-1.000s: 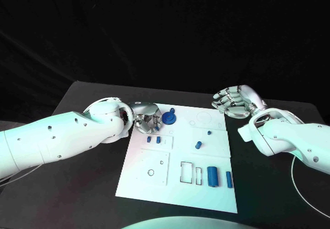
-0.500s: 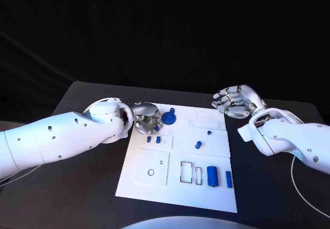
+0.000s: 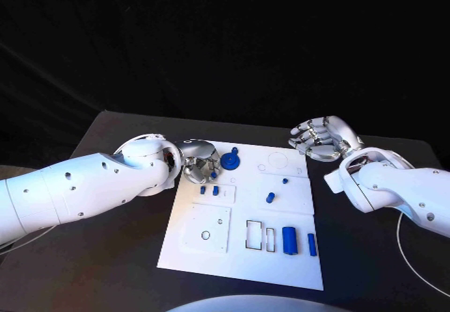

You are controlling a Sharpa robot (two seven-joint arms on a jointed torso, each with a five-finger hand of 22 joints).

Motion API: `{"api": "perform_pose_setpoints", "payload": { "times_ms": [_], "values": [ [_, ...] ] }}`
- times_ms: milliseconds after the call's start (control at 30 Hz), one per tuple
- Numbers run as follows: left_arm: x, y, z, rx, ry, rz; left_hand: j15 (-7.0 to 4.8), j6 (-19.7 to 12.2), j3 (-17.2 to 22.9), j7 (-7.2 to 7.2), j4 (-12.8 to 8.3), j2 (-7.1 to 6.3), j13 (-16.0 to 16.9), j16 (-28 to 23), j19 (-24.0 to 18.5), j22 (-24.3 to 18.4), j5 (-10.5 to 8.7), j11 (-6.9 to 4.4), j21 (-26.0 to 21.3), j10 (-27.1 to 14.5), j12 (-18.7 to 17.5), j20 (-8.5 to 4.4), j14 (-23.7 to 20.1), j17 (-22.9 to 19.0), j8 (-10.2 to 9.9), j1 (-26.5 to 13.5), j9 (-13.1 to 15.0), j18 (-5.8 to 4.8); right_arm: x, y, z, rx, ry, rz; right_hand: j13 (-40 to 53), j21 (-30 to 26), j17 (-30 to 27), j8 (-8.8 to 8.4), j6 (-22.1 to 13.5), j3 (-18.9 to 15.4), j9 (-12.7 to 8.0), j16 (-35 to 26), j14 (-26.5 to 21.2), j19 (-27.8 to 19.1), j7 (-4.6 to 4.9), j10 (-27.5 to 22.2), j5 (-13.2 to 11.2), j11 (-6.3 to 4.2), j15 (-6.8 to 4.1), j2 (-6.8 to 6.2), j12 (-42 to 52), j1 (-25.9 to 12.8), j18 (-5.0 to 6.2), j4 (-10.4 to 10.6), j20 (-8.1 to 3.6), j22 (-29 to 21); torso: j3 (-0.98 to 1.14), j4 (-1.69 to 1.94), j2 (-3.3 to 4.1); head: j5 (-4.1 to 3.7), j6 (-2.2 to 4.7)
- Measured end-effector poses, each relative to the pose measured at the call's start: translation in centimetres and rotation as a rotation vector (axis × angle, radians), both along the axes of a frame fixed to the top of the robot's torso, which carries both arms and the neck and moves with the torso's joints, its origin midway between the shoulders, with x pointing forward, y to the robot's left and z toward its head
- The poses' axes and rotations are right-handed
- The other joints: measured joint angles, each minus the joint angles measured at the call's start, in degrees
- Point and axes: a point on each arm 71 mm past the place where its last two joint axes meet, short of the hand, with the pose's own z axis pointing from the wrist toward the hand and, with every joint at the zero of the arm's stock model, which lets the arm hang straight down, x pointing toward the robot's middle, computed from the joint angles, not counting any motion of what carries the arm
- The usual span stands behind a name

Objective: Assemble the parts on the task board

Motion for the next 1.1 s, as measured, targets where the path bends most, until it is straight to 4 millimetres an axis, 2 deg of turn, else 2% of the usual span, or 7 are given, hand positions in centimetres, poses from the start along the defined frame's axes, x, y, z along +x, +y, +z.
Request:
{"api": "perform_pose_setpoints", "payload": {
  "times_ms": [200,367,600,733,900,967,1100],
  "values": [
    [0.0,0.1,0.0,-0.003,-0.004,0.003,0.62,-0.5,-0.3,0.08,0.3,-0.45,-0.3,-0.5,-0.3,-0.3,0.00,0.92,-0.4,-2.6,-1.7,0.30,-0.8,-1.4,-1.1,-0.4,-0.2,0.00,0.0,0.0,0.0,0.000,0.001,0.000,-0.4,-0.2,-0.1,-0.24,0.0,-0.1,0.0,-0.2,0.0,-0.2,0.00,0.0,0.0,0.00,0.00,0.00,-0.4,0.0,0.00,-0.1,0.21,-0.3,0.00,0.00,0.00,-0.02,-0.05],
    [0.1,0.3,0.0,-0.002,-0.006,0.010,1.43,-1.2,-0.9,-0.01,0.8,-0.45,-0.7,-0.5,-0.4,-0.6,0.00,1.74,-0.7,-5.5,-3.5,1.07,-1.6,-2.8,-2.2,-0.4,-0.6,-0.01,0.0,0.0,0.0,-0.002,0.006,0.001,-1.7,-0.4,-0.5,-0.90,0.4,-0.7,0.0,-2.0,-0.9,-1.3,0.42,-0.7,0.0,0.74,0.93,-0.17,-1.6,-0.2,-0.01,-0.7,0.71,-1.4,0.01,0.00,0.00,-0.03,-0.07],
    [0.2,0.8,0.0,0.001,-0.008,0.022,1.64,-1.6,-1.4,0.00,0.8,-0.45,-0.7,-0.5,-0.3,-0.7,0.00,2.03,-0.9,-6.2,-3.8,1.35,-1.8,-3.8,-2.6,-0.4,-0.7,0.00,0.0,-0.1,-0.2,-0.009,0.020,0.010,-3.1,-0.2,-0.4,-1.44,0.9,-1.7,0.0,-2.2,-0.3,-1.5,0.41,-2.1,0.0,1.02,1.04,-0.16,-2.9,-0.2,-0.01,-1.7,0.88,-2.2,0.02,0.00,0.00,-0.03,-0.04],
    [0.2,1.3,0.0,0.001,-0.009,0.031,1.64,-1.8,-1.9,-0.20,0.8,-0.45,-0.7,-0.5,-0.3,-0.8,0.00,2.14,-0.9,-6.5,-3.8,1.35,-1.8,-4.1,-2.7,-0.4,-0.8,-0.01,0.0,-0.1,-0.2,-0.023,0.028,0.021,-4.5,1.6,0.8,-2.10,1.6,-2.7,0.1,-0.4,3.4,1.4,0.10,-2.5,-1.7,0.82,0.19,-0.08,-3.3,0.6,0.83,-2.7,-0.03,-2.0,0.02,-0.03,0.00,-0.03,0.03],
    [0.1,2.4,0.2,-0.006,-0.009,0.052,1.84,-2.3,-2.6,-0.19,0.9,-0.45,-0.7,-0.5,-0.3,-0.9,0.00,2.34,-0.9,-6.9,-4.1,1.72,-2.0,-4.3,-3.4,-0.4,-1.1,0.00,-0.2,-0.1,-0.3,-0.067,0.036,0.055,-6.3,6.2,4.5,-3.02,2.7,-2.9,0.1,6.1,9.2,6.0,-0.57,-1.7,-1.7,0.03,-1.26,-0.01,-3.6,2.6,0.87,-4.4,-1.85,0.8,0.03,-0.03,-0.02,-0.04,0.14],
    [0.1,3.2,0.3,-0.020,-0.008,0.070,1.84,-2.5,-2.6,0.03,0.9,-0.09,-0.7,-0.6,-0.3,-0.9,0.00,2.34,-0.9,-6.9,-4.1,1.76,-2.3,-4.8,-3.4,0.3,-1.1,0.00,-0.4,-0.1,-0.4,-0.101,0.040,0.082,-7.3,9.4,7.5,-3.33,3.8,-2.1,0.1,11.2,10.5,7.8,-0.93,-0.9,-1.4,-0.76,-1.90,-0.21,-3.9,2.9,0.88,-5.2,-2.88,3.5,0.05,-0.03,-0.02,-0.16,0.22],
    [0.3,5.2,0.8,-0.089,0.005,0.128,1.73,-2.0,-2.3,1.33,0.6,0.66,-0.3,-1.8,-0.3,-1.1,0.00,1.85,-1.3,-5.7,-3.1,1.76,-4.0,-8.2,-3.8,1.3,-1.1,0.00,-0.8,0.2,-0.5,-0.191,0.045,0.145,-8.6,14.4,16.0,-4.33,4.8,-0.7,0.2,24.1,10.6,8.4,-1.44,0.4,-1.4,-1.26,-2.07,-0.45,-5.0,3.2,0.88,-6.6,-3.30,8.5,0.08,-0.03,-0.03,-0.71,0.38]
  ]
}}
